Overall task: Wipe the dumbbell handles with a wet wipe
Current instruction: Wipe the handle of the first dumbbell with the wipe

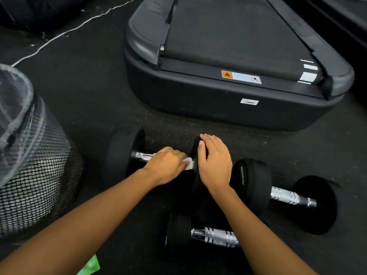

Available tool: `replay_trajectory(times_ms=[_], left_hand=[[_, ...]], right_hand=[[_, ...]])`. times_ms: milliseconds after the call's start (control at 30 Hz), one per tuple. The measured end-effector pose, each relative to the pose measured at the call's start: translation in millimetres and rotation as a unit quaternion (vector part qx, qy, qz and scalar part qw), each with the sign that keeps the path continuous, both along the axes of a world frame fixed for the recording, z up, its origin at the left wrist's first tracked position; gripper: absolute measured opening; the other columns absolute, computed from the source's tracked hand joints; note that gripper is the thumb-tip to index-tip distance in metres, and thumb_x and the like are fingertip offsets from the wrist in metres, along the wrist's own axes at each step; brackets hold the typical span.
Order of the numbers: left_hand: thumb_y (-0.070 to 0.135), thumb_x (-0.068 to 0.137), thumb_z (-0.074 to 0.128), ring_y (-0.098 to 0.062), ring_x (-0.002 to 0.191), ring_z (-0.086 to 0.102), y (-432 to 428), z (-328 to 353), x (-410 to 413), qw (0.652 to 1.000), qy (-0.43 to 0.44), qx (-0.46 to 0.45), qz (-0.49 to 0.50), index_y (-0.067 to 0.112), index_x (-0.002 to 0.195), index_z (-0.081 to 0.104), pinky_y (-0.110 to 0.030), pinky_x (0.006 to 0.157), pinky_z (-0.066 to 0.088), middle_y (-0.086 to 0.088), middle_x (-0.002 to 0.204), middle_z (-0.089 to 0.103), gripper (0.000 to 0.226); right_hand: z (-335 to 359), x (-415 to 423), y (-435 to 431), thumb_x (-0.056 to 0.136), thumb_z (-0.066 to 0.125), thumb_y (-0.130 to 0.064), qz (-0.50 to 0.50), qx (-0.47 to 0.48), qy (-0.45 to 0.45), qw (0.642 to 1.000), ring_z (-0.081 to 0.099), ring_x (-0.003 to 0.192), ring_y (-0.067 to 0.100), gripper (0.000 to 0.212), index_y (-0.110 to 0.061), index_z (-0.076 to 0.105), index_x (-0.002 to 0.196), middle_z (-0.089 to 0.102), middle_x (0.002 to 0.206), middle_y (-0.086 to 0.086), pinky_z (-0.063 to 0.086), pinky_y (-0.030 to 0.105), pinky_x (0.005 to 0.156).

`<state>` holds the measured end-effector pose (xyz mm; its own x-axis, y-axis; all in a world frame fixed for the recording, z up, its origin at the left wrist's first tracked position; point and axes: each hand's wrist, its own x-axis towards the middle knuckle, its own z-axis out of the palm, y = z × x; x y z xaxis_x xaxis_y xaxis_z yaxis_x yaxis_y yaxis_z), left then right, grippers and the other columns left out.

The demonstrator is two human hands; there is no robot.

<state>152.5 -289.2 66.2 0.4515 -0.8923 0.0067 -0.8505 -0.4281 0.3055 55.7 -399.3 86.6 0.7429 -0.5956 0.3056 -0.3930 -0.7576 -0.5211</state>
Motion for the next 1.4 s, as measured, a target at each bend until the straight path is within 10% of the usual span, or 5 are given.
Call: replay_trajectory(times_ms=[300,633,867,1400], left_hand=[[0.033,0.097,0.035,-0.017,0.118,0.049,6.0,7.3,25.9,0.981,0.160,0.073,0.075,0.025,0.125,0.056,-0.034,0.109,0.017,-0.002,0.122,0.061,0.035],[0.036,0.099,0.033,-0.011,0.125,0.044,0.4,6.1,13.0,0.986,0.143,0.085,0.015,0.027,0.132,0.047,-0.037,0.114,0.009,0.005,0.132,0.054,0.037],[0.033,0.100,0.024,-0.021,0.098,0.057,-19.8,11.2,6.5,0.983,0.094,0.143,0.068,0.015,0.099,0.060,-0.037,0.097,0.033,-0.006,0.101,0.064,0.040],[0.028,0.100,0.028,-0.018,0.113,0.053,-13.3,2.3,4.2,0.993,0.068,0.091,-0.010,0.017,0.119,0.055,-0.034,0.107,0.020,-0.003,0.118,0.060,0.035]], right_hand=[[-0.5,-0.6,1.1,0.094,0.034,-0.033,0.003,0.003,-0.014,1.000,0.045,0.128,0.016,0.044,-0.014,0.059,0.124,0.060,0.127,0.001,0.031,0.032,0.110],[0.3,-0.6,-0.3,0.094,0.034,-0.032,0.004,0.006,-0.007,1.000,0.045,0.128,0.016,0.043,-0.013,0.058,0.125,0.059,0.128,0.001,0.030,0.032,0.111],[-0.3,0.5,1.0,0.094,0.034,-0.032,0.005,0.006,-0.007,1.000,0.045,0.128,0.016,0.043,-0.014,0.059,0.124,0.060,0.128,0.001,0.029,0.030,0.110],[0.7,0.1,-0.3,0.094,0.034,-0.032,0.007,0.013,-0.007,1.000,0.044,0.129,0.016,0.044,-0.013,0.059,0.125,0.059,0.129,0.001,0.027,0.029,0.110]])
